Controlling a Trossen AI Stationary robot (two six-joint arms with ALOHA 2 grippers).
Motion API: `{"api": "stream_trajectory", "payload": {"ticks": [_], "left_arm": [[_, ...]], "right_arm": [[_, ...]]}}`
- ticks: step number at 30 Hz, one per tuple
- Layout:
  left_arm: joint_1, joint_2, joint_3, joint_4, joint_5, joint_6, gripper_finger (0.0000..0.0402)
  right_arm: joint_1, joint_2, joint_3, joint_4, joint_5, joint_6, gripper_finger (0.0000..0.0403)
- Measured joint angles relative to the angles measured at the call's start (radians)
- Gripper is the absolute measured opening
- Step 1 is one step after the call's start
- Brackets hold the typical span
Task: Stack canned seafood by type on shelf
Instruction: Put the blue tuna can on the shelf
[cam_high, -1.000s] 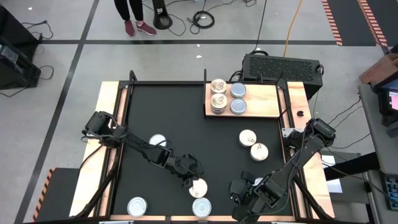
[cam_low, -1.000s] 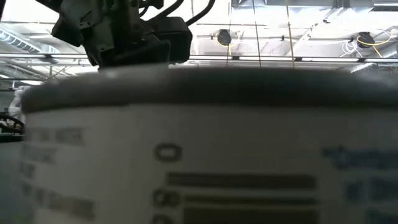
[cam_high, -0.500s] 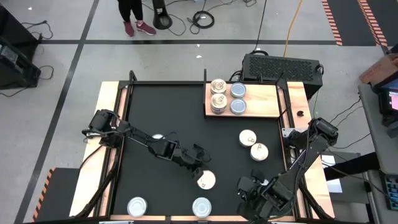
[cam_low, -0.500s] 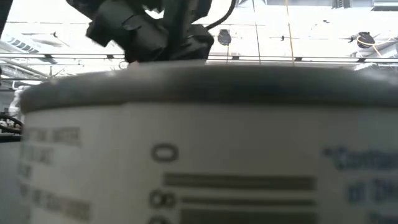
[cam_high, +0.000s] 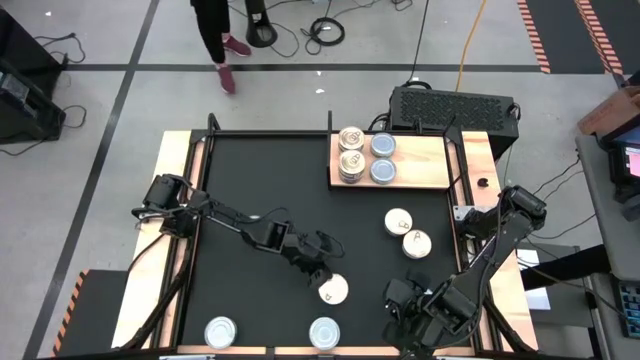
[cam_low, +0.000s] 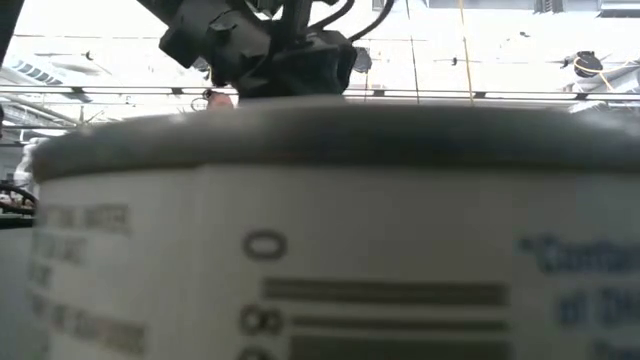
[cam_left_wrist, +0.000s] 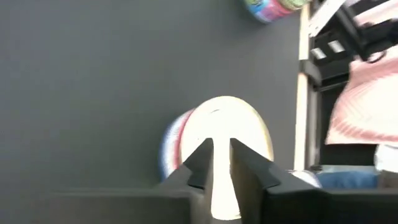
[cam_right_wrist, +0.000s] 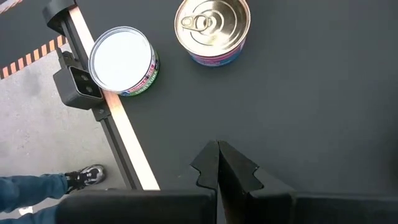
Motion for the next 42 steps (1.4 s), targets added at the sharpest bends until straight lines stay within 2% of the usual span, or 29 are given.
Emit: {"api": "stream_trajectory", "payload": {"ticks": [6,10,25,30,37,42], "left_arm": [[-0.005,0.0,0.0,-0.027,-0.037,0.051,0.0131],[-0.009,0.002,0.0,-0.033,-0.042,0.05,0.016],[-0.027,0.061,0.0,-0.033,-0.031,0.056,0.0166],[-0.027,0.061,0.0,-0.032,-0.031,0.057,0.0136],[-0.023,0.061,0.002,-0.025,-0.03,0.043,0.0015],[-0.005,0.061,0.002,-0.025,-0.01,-0.018,0.0005]], "right_arm": [[0.0,0.0,0.0,0.001,0.0,0.0,0.0],[0.0,0.0,0.0,0.001,0.0,-0.001,0.0],[-0.002,0.0,0.0,-0.004,-0.001,-0.008,0.0],[-0.002,0.0,0.0,-0.004,-0.001,-0.008,0.0],[-0.002,0.0,0.0,-0.005,-0.002,-0.004,0.0],[-0.002,0.0,0.0,-0.006,-0.002,-0.002,0.0]]}}
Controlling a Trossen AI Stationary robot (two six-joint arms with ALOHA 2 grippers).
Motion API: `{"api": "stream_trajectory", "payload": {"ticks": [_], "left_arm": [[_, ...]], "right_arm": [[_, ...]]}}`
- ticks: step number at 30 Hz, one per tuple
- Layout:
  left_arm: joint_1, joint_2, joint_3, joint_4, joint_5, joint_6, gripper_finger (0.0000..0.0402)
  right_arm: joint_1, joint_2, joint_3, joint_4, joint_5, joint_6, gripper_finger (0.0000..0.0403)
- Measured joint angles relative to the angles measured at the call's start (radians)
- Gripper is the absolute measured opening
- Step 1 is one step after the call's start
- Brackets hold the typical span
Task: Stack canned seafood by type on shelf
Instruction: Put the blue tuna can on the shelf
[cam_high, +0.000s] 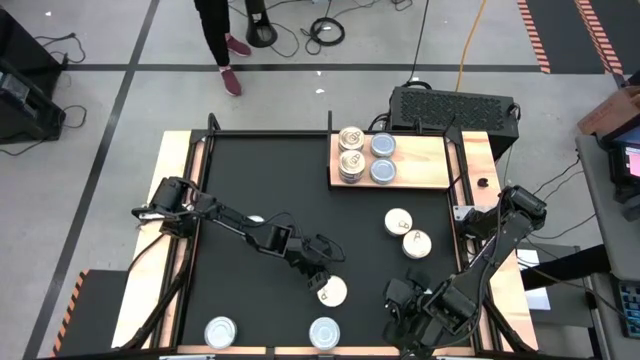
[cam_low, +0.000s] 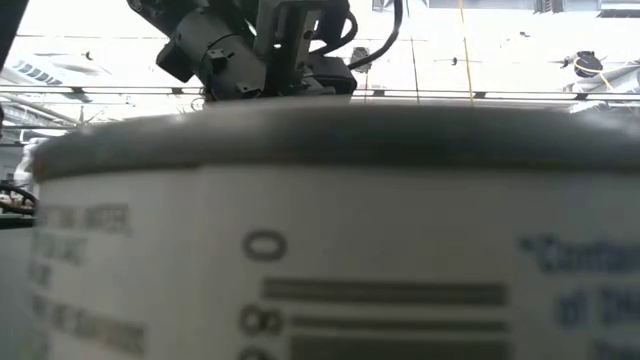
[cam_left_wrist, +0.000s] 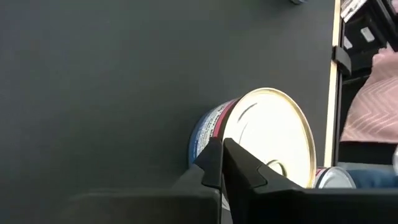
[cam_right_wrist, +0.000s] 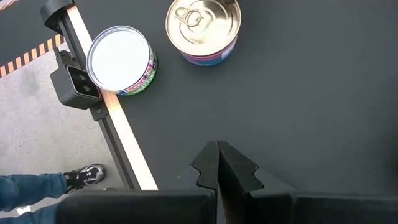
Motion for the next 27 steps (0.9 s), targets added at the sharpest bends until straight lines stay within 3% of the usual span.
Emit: {"api": "stream_trajectory", "payload": {"ticks": [10,15,21,27], "left_arm": [[0.055,0.0,0.0,0.112,0.028,-0.091,0.0001],[0.07,0.0,0.043,0.119,0.042,-0.092,0.0001],[0.102,-0.001,0.103,0.118,0.042,-0.093,0.0],[0.148,-0.001,0.164,0.115,-0.022,-0.131,0.0]], "right_arm": [[0.0,-0.001,0.0,-0.007,0.0,0.015,0.0],[0.0,-0.053,-0.001,-0.09,0.04,0.058,0.0],[-0.009,-0.23,-0.04,-0.155,0.129,-0.006,0.0],[-0.071,-0.578,-0.323,-0.082,0.173,-0.027,0.0]]}}
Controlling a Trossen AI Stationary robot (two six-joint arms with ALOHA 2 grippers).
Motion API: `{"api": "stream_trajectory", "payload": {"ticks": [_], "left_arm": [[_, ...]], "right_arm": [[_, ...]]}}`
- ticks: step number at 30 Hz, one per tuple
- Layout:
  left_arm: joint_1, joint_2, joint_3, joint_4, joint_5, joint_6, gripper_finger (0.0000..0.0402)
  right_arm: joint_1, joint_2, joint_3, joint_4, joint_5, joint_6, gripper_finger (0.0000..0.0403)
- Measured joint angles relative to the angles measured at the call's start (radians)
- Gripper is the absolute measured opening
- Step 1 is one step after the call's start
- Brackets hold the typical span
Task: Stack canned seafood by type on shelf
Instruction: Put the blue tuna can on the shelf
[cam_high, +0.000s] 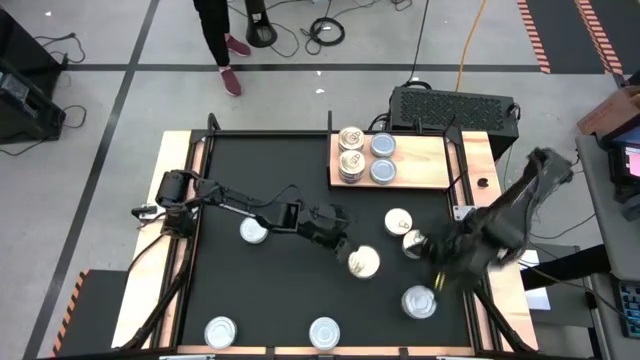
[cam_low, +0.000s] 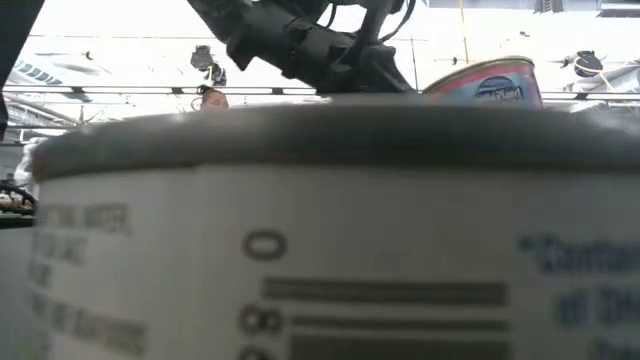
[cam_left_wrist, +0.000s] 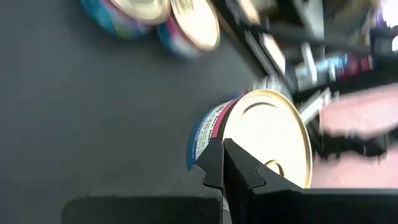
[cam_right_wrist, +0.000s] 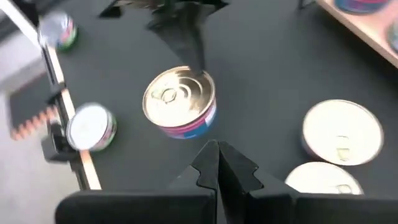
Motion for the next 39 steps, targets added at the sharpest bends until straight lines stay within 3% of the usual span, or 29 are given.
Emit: {"api": "stream_trajectory", "payload": {"ticks": [7,13,18,28,34,39], "left_arm": [[0.058,-0.002,0.036,0.0,-0.155,-0.092,0.0],[0.092,-0.002,0.04,0.001,-0.251,-0.151,0.0],[0.104,-0.002,0.04,0.004,-0.287,-0.171,0.0],[0.106,0.015,0.05,0.006,-0.363,-0.189,0.0],[0.093,0.143,0.181,0.004,-0.308,-0.169,0.0],[0.094,0.234,0.287,0.002,-0.283,-0.166,0.0]], "right_arm": [[-0.097,-0.489,-0.384,0.337,-0.003,0.027,0.0],[-0.181,-0.693,-0.5,0.363,-0.001,-0.022,0.0],[-0.237,-0.697,-0.504,0.363,0.002,-0.042,0.0021],[-0.306,-0.574,-0.504,0.363,-0.006,0.062,0.0135],[-0.31,-0.498,-0.504,0.361,-0.083,0.182,0.0178],[-0.309,-0.463,-0.504,0.33,-0.108,0.235,0.019]]}}
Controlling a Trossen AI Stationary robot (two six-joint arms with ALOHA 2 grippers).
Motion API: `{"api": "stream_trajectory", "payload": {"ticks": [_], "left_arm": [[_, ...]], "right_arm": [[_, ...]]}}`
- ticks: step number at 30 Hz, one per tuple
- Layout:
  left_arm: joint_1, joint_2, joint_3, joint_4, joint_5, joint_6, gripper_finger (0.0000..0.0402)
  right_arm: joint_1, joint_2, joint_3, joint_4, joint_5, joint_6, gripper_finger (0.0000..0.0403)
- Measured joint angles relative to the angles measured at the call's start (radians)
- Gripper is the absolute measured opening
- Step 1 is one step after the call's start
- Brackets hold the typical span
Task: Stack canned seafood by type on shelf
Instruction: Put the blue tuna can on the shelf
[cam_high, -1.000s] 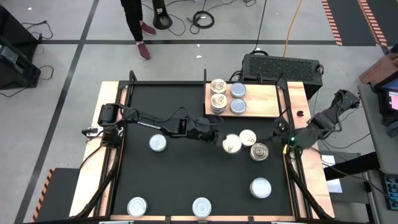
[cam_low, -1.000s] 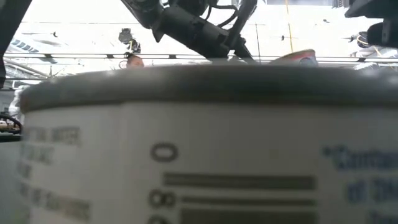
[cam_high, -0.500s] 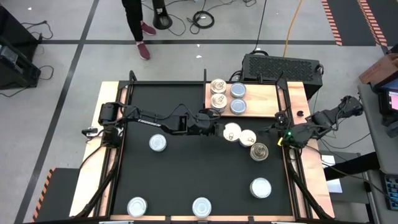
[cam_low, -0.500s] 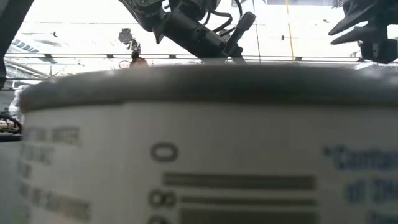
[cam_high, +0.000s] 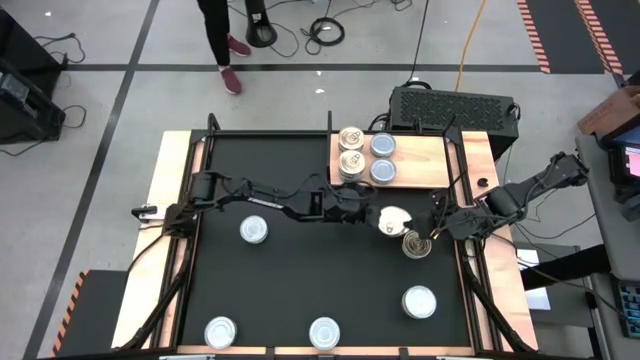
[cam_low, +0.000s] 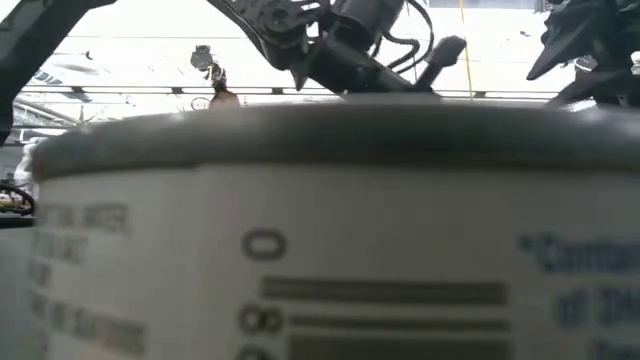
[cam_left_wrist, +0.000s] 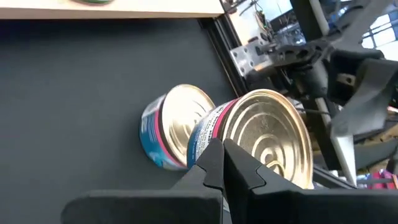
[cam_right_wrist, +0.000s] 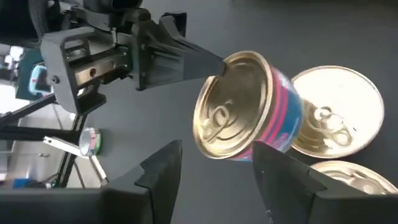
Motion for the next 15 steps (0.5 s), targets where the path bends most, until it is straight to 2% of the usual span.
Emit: {"api": "stream_trajectory", "payload": {"ticks": [5,15], "left_arm": [[0.007,0.048,0.055,-0.036,0.004,0.004,0.0],[0.018,0.06,0.062,-0.029,0.01,0.006,0.0]], "right_arm": [[0.001,0.02,0.0,-0.092,0.0,0.063,0.019],[-0.001,0.071,0.0,-0.164,0.009,0.089,0.0171]]}}
